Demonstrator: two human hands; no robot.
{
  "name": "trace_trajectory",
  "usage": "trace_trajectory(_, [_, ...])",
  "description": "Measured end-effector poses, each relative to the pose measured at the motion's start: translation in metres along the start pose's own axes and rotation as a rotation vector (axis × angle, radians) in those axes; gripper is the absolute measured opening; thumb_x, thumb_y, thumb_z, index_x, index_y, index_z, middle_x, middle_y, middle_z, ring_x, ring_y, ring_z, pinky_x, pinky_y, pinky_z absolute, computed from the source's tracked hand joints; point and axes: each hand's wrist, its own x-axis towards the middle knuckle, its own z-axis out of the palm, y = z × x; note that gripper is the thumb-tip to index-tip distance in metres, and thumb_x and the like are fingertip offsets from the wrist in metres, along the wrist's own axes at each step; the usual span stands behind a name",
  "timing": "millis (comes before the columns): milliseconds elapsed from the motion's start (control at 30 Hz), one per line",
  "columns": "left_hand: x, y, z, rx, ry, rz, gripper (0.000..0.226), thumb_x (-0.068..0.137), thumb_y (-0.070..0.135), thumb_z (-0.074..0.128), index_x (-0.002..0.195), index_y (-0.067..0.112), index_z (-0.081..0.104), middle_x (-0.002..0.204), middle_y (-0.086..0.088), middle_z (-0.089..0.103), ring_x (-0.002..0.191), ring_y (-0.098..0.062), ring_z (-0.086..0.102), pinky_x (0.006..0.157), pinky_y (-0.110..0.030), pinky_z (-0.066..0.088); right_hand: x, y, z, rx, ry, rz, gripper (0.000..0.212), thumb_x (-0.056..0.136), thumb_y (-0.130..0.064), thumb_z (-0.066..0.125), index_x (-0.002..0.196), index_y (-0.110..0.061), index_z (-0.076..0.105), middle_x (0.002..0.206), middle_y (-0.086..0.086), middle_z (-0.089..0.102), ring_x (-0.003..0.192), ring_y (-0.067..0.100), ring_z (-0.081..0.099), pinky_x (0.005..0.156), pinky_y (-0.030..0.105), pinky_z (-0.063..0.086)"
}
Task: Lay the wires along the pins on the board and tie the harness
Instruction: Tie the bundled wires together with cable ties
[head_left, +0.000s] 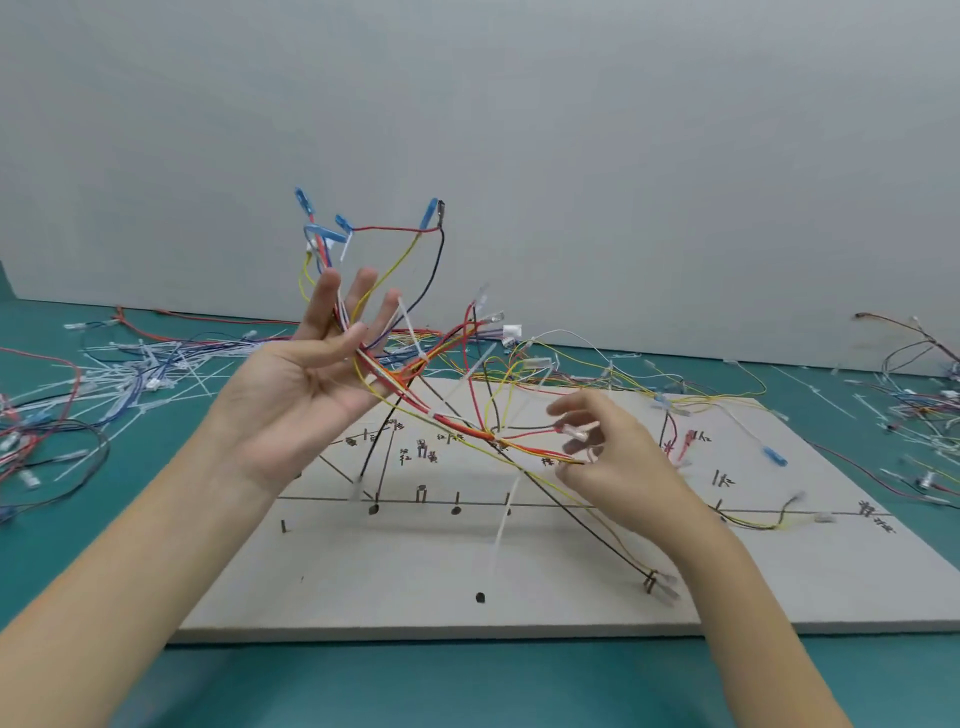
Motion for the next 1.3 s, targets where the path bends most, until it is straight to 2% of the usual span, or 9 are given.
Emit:
trace_trajectory(200, [0.010, -0.006, 0.006, 0.000, 0.031, -0.027, 0.056, 0.047, -0.016, 0.063, 0.091, 0.017, 0.069, 0.120, -0.003, 0.069, 0.102, -0.021, 0.070, 0.072, -0.052, 0.058, -0.001, 0.015, -0.032, -0.560, 0.103, 0.217, 0.012, 0.082, -0.034, 0.068, 0.091, -0.040, 0.063, 0.095, -0.011, 0.060, 0.099, 0.015, 0.048, 0.082, 0.032, 0.035])
trace_trajectory(367, [0.017, -0.007, 0.006, -0.029, 0.046, -0.021, 0.058, 0.046, -0.016, 0.062, 0.094, 0.017, 0.067, 0.119, -0.003, 0.069, 0.103, -0.021, 0.070, 0.068, -0.048, 0.059, -0.012, 0.003, -0.043, -0.028, -0.283, 0.178, 0.021, 0.082, -0.007, 0.062, 0.082, -0.023, 0.076, 0.074, -0.005, 0.070, 0.068, 0.009, 0.059, 0.062, 0.017, 0.046])
trace_trajectory(567, [0.022, -0.012, 0.007, -0.020, 0.071, -0.029, 0.063, 0.043, -0.015, 0.063, 0.096, 0.018, 0.066, 0.122, -0.003, 0.067, 0.105, -0.020, 0.069, 0.069, -0.046, 0.059, -0.018, -0.005, -0.054, 0.241, -0.674, 0.113, 0.026, 0.071, -0.023, 0.063, 0.093, -0.024, 0.075, 0.104, 0.003, 0.074, 0.055, 0.018, 0.042, 0.055, 0.023, 0.039])
trace_trajectory(667, [0.022, -0.016, 0.005, -0.025, 0.072, -0.040, 0.061, 0.043, -0.015, 0.063, 0.095, 0.018, 0.066, 0.122, -0.004, 0.067, 0.100, -0.021, 0.071, 0.070, -0.053, 0.058, -0.018, -0.003, -0.052, 0.173, -0.733, 0.135, 0.018, 0.080, -0.023, 0.074, 0.098, -0.025, 0.075, 0.083, -0.001, 0.074, 0.060, 0.022, 0.034, 0.047, 0.018, 0.029])
trace_trajectory(767, [0.021, -0.020, 0.002, -0.001, 0.075, -0.050, 0.060, 0.045, -0.015, 0.063, 0.094, 0.018, 0.066, 0.124, -0.003, 0.067, 0.095, -0.019, 0.072, 0.074, -0.055, 0.056, -0.016, 0.004, -0.052, 0.033, -0.556, 0.230, 0.007, 0.082, -0.018, 0.075, 0.086, -0.022, 0.078, 0.058, -0.005, 0.061, 0.051, 0.008, 0.045, 0.044, 0.015, 0.030])
trace_trajectory(900, [0.021, -0.027, -0.005, -0.013, 0.113, -0.098, 0.046, 0.068, -0.015, 0.051, 0.099, 0.016, 0.066, 0.121, -0.006, 0.068, 0.105, -0.020, 0.068, 0.068, -0.048, 0.059, -0.009, 0.020, -0.060, -0.188, -0.011, 0.292, 0.015, 0.087, -0.016, 0.067, 0.075, -0.021, 0.073, 0.052, -0.004, 0.058, 0.041, 0.010, 0.052, 0.042, 0.020, 0.038])
trace_trajectory(1033, [0.017, -0.037, -0.006, 0.052, 0.089, -0.119, 0.042, 0.073, -0.015, 0.048, 0.098, 0.014, 0.066, 0.121, -0.009, 0.068, 0.104, -0.023, 0.069, 0.070, -0.044, 0.060, -0.004, 0.014, -0.059, -0.104, 0.706, -0.091, 0.041, 0.080, 0.009, 0.051, 0.090, -0.025, 0.071, 0.078, -0.003, 0.063, 0.073, 0.011, 0.059, 0.066, 0.019, 0.043])
trace_trajectory(1167, [0.015, -0.047, -0.005, 0.207, 0.096, -0.053, 0.040, 0.085, -0.018, 0.042, 0.098, 0.012, 0.065, 0.121, -0.007, 0.068, 0.100, -0.023, 0.071, 0.065, -0.036, 0.060, -0.004, -0.007, -0.033, 0.142, 0.743, -0.279, 0.062, 0.060, 0.025, 0.041, 0.087, -0.022, 0.071, 0.091, 0.007, 0.057, 0.092, 0.022, 0.058, 0.083, 0.036, 0.050])
trace_trajectory(1300, [0.017, -0.052, -0.007, 0.243, 0.108, -0.046, 0.047, 0.086, -0.021, 0.036, 0.097, 0.013, 0.067, 0.117, -0.003, 0.070, 0.102, -0.021, 0.070, 0.076, -0.043, 0.059, -0.001, -0.038, -0.007, 0.398, 0.591, -0.343, 0.041, 0.059, 0.020, 0.055, 0.059, -0.020, 0.060, 0.088, 0.007, 0.064, 0.096, 0.015, 0.062, 0.078, 0.026, 0.047])
